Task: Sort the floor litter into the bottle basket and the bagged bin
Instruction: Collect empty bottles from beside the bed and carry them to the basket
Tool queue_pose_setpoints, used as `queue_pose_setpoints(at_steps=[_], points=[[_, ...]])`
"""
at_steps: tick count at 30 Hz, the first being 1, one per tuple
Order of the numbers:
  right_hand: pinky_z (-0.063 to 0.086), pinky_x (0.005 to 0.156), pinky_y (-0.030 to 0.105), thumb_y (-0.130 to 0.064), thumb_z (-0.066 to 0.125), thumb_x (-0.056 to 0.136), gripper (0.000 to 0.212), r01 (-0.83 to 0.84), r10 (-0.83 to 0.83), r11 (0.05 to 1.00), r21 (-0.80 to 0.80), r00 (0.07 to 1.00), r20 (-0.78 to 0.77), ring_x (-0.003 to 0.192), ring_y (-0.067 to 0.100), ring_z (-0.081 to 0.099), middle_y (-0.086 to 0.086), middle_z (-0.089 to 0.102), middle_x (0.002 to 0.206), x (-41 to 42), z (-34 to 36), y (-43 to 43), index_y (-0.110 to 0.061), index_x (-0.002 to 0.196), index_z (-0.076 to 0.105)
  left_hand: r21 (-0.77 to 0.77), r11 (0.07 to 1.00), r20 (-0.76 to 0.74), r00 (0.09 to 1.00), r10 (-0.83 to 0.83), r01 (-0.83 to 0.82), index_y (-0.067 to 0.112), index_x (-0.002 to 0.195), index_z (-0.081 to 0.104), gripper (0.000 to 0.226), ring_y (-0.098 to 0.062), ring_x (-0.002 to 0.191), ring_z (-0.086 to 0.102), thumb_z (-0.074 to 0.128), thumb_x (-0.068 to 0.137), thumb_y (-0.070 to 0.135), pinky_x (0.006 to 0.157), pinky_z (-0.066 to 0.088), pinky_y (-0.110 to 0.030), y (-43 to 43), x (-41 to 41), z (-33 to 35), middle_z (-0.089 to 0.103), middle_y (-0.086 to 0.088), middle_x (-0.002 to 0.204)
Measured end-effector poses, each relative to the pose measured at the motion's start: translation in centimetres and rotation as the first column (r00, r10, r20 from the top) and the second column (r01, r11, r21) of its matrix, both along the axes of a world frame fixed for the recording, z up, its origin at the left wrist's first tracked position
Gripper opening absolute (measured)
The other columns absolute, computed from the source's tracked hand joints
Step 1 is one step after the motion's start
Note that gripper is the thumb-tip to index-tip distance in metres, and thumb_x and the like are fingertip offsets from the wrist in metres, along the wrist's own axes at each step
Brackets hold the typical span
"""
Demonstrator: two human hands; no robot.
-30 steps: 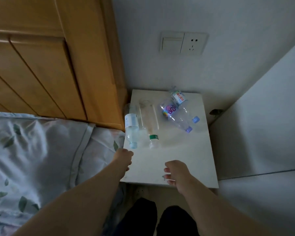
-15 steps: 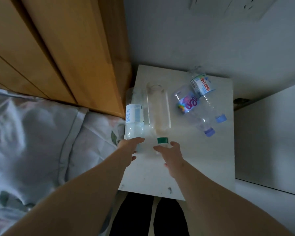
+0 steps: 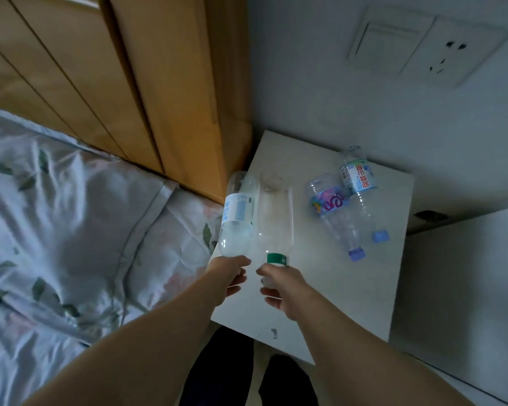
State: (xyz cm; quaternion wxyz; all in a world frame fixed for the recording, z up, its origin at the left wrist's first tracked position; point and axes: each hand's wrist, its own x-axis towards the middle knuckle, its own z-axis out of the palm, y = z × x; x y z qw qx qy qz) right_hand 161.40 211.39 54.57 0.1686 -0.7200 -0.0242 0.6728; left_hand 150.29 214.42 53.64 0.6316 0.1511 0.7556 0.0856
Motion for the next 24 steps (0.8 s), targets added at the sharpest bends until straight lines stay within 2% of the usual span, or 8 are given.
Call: queue_pose_setpoints(at_steps=[2, 5, 10, 12, 14, 16, 19, 24], points=[[0.05, 0.079, 0.031, -0.018, 0.064, 0.083, 0.044, -0.057, 0.057, 0.998, -0.009, 0.998, 0.015, 0.078, 0.016, 0.059, 0.009, 0.061, 0.1, 0.5, 0.9, -1.1, -0.008, 0.122, 0.047, 0.014, 0.998, 0.001, 0.998, 0.061, -0.061, 0.01, 0.08, 0.053, 0.015, -0.013, 0.063, 0.054, 0.066, 0.085, 0.016, 0.063, 0.047, -0.025, -1.8, 0.3, 1.1, 0.057, -0.004, 0.073], [0.051, 0.083, 0.031, -0.02, 0.061, 0.086, 0.034, -0.165, 0.165, 0.986, -0.019, 0.986, 0.007, 0.077, 0.014, 0.059, 0.005, 0.062, 0.087, 1.1, 2.4, -2.7, -0.007, 0.116, 0.052, 0.05, 0.983, 0.016, 0.984, 0.177, -0.178, 0.01, 0.08, 0.052, 0.015, -0.014, 0.065, 0.055, 0.065, 0.085, 0.016, 0.065, 0.048, -0.027, -4.7, 0.8, 2.6, 0.057, -0.006, 0.075], [0.049, 0.063, 0.024, -0.026, 0.06, 0.088, 0.032, -0.413, 0.412, 0.911, 0.015, 0.91, 0.038, 0.073, 0.014, 0.061, 0.004, 0.064, 0.083, 0.7, 3.9, -5.9, -0.008, 0.114, 0.056, 0.082, 0.909, 0.049, 0.913, 0.406, -0.408, 0.008, 0.083, 0.052, 0.017, -0.018, 0.068, 0.055, 0.067, 0.084, 0.014, 0.065, 0.049, -0.031, -9.6, 0.9, 4.1, 0.057, -0.009, 0.078], [0.051, 0.07, 0.027, -0.024, 0.061, 0.087, 0.033, -0.476, 0.476, 0.878, 0.04, 0.879, 0.012, 0.076, 0.016, 0.06, 0.006, 0.064, 0.086, 0.1, 4.6, -7.1, -0.008, 0.115, 0.055, 0.079, 0.872, 0.048, 0.876, 0.48, -0.482, 0.005, 0.083, 0.053, 0.018, -0.02, 0.07, 0.057, 0.067, 0.084, 0.015, 0.072, 0.052, -0.033, -11.5, 0.1, 4.3, 0.058, -0.011, 0.08], [0.05, 0.068, 0.029, -0.021, 0.062, 0.085, 0.032, -0.52, 0.522, 0.851, 0.072, 0.853, -0.02, 0.072, 0.019, 0.058, 0.008, 0.063, 0.083, -0.7, 5.5, -8.1, -0.006, 0.113, 0.054, 0.081, 0.822, 0.063, 0.826, 0.561, -0.564, -0.001, 0.093, 0.059, 0.023, -0.025, 0.072, 0.06, 0.068, 0.082, 0.018, 0.079, 0.054, -0.037, -13.5, -1.1, 4.4, 0.06, -0.012, 0.078], [0.045, 0.058, 0.026, -0.018, 0.061, 0.086, 0.028, -0.576, 0.58, 0.811, 0.101, 0.814, -0.022, 0.063, 0.018, 0.054, 0.009, 0.059, 0.075, -1.8, 5.8, -8.9, -0.006, 0.109, 0.054, 0.105, 0.774, 0.076, 0.781, 0.62, -0.625, 0.0, 0.09, 0.062, 0.022, -0.025, 0.065, 0.056, 0.068, 0.082, 0.019, 0.069, 0.05, -0.033, -15.4, -2.4, 4.7, 0.058, -0.012, 0.07], [0.04, 0.054, 0.024, -0.02, 0.061, 0.085, 0.022, -0.678, 0.682, 0.726, 0.11, 0.731, 0.009, 0.056, 0.018, 0.049, 0.008, 0.055, 0.068, -4.4, 5.7, -10.3, -0.006, 0.1, 0.055, 0.142, 0.681, 0.099, 0.695, 0.712, -0.718, 0.004, 0.076, 0.059, 0.014, -0.02, 0.052, 0.048, 0.065, 0.082, 0.015, 0.054, 0.037, -0.027, -18.4, -4.5, 5.2, 0.053, -0.01, 0.059], [0.028, 0.043, 0.018, -0.017, 0.058, 0.084, 0.01, -0.839, 0.852, 0.519, 0.164, 0.524, -0.019, 0.041, 0.013, 0.041, 0.005, 0.05, 0.057, -10.6, 5.4, -13.9, -0.01, 0.085, 0.052, 0.181, 0.441, 0.12, 0.464, 0.877, -0.879, 0.007, 0.092, 0.057, 0.019, -0.019, 0.059, 0.053, 0.067, 0.082, 0.018, 0.056, 0.039, -0.028, -25.3, -8.6, 5.7, 0.056, -0.008, 0.072]])
